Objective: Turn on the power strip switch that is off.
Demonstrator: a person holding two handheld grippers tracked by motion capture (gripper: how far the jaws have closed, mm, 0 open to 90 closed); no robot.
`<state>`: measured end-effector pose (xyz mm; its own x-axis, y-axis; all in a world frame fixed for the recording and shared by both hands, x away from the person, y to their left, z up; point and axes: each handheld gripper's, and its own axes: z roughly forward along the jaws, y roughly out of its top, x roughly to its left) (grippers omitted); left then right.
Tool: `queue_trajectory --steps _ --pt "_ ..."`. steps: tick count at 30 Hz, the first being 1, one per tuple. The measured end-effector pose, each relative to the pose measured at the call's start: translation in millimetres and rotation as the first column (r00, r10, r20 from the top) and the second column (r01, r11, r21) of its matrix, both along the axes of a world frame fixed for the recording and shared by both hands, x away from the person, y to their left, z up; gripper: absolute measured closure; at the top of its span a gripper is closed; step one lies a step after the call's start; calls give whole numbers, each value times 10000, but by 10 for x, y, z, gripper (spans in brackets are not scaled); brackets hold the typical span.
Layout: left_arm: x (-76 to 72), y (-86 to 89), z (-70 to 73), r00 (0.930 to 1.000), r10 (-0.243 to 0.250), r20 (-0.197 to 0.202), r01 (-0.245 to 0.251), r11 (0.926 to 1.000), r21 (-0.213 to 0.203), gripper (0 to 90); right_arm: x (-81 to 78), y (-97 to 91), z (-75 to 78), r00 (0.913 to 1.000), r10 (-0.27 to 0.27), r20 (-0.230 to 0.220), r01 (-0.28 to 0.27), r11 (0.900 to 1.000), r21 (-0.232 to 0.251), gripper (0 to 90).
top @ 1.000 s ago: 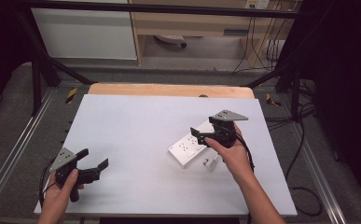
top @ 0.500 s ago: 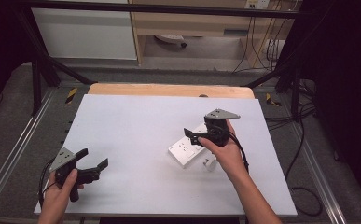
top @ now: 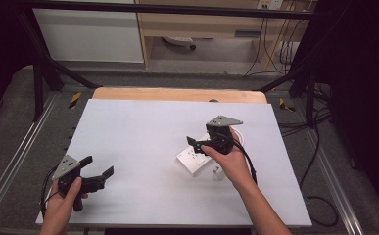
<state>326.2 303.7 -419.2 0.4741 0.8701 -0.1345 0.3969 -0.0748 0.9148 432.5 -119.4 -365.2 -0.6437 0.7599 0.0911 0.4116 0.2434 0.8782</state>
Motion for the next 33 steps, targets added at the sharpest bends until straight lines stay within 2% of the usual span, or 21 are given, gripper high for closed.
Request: queue_trajectory --steps 8,11,12,14,17,18,20,24,33 --pt "-1 3 2 10000 -5 10 5 10000 -5 59 -7 31 -26 9995 302 -64 -302 9995 57 300" --pt "-2 3 4 10000 -23 19 23 10000 3 59 -18 56 -50 9992 403 -19 -403 9992 44 395" --pt "-3 3 4 10000 -18 18 18 10000 6 59 -18 56 -50 9992 403 -19 -403 9992 44 395" --pt "-3 4 5 10000 -20 20 20 10000 6 59 -28 63 -74 9992 398 -14 -398 9992 1 476" --pt "-2 5 5 10000 -14 29 14 10000 4 59 -39 69 -90 9991 435 -17 -435 9990 -44 517" --pt "-2 5 5 10000 -18 32 18 10000 -1 59 -49 76 -100 9988 494 47 -494 9988 -63 570" --pt "-2 4 6 10000 -10 34 10 10000 4 59 -54 79 -105 9987 507 86 -506 9987 -68 586" --pt "-3 4 8 10000 -21 63 21 10000 17 59 -81 76 -141 9986 502 191 -503 9987 17 679" --pt "-5 1 10 10000 -22 48 21 10000 39 60 -135 62 -232 9984 495 285 -498 9987 101 772"
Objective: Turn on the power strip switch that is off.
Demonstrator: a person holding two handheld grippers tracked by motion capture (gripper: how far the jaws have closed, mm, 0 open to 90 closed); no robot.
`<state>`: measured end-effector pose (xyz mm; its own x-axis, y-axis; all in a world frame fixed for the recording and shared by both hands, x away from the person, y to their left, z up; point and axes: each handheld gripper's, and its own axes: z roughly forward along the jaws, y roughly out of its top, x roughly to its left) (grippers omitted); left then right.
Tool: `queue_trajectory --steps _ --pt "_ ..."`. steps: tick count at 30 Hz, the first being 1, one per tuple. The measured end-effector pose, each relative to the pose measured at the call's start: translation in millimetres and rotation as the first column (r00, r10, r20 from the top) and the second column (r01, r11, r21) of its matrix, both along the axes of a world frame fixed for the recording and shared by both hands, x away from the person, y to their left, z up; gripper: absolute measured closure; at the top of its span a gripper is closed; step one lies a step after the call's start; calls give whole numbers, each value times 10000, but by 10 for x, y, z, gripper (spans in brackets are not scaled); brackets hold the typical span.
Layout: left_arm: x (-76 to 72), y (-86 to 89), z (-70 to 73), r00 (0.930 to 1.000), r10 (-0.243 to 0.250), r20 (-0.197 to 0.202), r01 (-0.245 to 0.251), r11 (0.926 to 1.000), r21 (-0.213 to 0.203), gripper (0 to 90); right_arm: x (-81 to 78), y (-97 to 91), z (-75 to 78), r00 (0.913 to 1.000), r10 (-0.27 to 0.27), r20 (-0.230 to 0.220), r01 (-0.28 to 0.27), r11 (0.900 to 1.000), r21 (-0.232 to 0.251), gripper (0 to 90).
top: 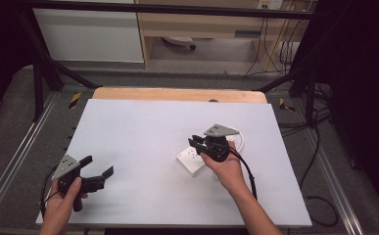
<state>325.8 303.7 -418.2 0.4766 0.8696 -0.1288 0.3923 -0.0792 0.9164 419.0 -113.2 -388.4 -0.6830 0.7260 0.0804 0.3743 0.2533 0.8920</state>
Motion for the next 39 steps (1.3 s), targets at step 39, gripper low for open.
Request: queue_trajectory --steps 39 --pt "0 -13 -2 10000 -31 26 31 9999 111 62 -134 -181 -399 9969 -622 -475 601 9972 -445 900"
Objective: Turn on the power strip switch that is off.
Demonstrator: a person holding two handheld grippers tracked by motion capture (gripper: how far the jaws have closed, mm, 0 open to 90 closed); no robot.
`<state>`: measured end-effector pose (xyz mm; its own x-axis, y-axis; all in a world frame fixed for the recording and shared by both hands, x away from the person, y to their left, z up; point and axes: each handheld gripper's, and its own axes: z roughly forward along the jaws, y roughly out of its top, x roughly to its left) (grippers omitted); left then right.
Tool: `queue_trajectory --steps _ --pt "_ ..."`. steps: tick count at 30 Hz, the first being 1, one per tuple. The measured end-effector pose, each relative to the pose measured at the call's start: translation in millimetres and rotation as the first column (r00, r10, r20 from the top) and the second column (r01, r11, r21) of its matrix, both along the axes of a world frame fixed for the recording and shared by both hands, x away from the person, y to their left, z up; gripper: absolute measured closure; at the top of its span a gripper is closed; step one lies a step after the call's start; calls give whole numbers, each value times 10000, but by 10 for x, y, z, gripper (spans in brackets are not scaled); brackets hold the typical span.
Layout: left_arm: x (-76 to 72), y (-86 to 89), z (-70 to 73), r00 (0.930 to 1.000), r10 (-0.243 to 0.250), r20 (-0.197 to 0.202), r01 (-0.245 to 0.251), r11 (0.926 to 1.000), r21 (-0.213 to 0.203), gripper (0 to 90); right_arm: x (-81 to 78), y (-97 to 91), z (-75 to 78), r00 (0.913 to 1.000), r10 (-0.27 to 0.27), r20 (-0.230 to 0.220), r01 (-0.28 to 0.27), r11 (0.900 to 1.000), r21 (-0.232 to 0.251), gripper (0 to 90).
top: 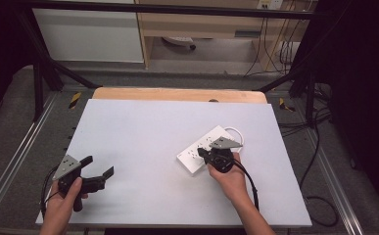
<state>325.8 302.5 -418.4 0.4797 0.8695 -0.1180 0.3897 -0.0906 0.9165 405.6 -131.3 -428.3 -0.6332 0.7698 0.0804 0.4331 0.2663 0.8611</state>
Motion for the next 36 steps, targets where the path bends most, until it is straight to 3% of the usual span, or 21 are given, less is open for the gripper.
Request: queue_trajectory --steps 36 --pt "0 -11 -1 10000 -63 -31 64 9999 92 62 -47 -79 -150 9994 -208 -261 202 9995 -231 900"
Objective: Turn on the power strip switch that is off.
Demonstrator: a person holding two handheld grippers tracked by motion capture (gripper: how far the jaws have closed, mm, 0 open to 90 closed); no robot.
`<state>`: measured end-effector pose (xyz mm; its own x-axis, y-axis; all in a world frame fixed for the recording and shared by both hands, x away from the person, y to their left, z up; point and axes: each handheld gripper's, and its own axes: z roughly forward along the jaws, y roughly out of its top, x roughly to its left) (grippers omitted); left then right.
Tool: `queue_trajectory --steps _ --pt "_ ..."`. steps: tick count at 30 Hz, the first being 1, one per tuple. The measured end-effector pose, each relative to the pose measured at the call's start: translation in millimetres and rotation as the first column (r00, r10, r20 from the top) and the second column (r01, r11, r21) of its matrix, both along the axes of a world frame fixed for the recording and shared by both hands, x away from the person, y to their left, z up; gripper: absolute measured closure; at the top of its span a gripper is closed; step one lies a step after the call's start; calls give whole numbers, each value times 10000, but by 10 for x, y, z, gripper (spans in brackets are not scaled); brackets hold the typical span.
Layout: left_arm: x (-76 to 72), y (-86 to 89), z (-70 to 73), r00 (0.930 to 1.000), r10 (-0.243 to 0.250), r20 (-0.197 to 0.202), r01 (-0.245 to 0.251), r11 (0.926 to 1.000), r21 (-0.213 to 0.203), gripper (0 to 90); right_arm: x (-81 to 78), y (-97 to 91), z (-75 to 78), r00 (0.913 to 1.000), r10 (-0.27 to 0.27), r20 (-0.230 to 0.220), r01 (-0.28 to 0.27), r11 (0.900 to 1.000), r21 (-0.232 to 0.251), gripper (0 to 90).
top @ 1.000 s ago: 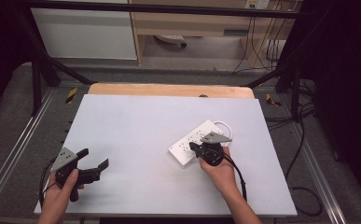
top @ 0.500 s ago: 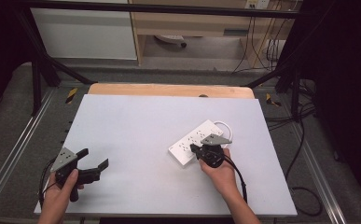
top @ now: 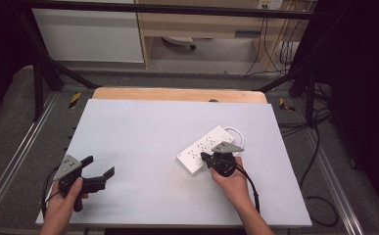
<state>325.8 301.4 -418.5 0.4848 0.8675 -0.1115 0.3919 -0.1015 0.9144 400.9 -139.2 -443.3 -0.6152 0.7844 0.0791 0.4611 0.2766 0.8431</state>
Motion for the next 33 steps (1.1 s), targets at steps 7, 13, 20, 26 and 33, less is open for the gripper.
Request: queue_trajectory --steps 7,13,20,26,33 --pt "2 -1 -2 10000 4 -21 -4 10000 0 62 -3 -5 -6 10000 -4 4 4 10000 -30 900" --pt "3 -1 -3 10000 -4 -16 4 10000 -12 62 -8 1 -14 10000 16 -22 -17 10000 -41 900" --pt "2 -1 -2 10000 5 0 -5 10000 6 62 -14 6 -19 10000 8 13 -8 10000 -66 900" --pt "2 -3 -2 10000 -4 -12 4 10000 21 61 -15 4 -25 10000 7 84 -7 10000 -90 900" --pt "0 0 -1 10000 3 -20 -3 10000 2 62 -19 3 -29 9999 17 115 -16 10000 -88 900"
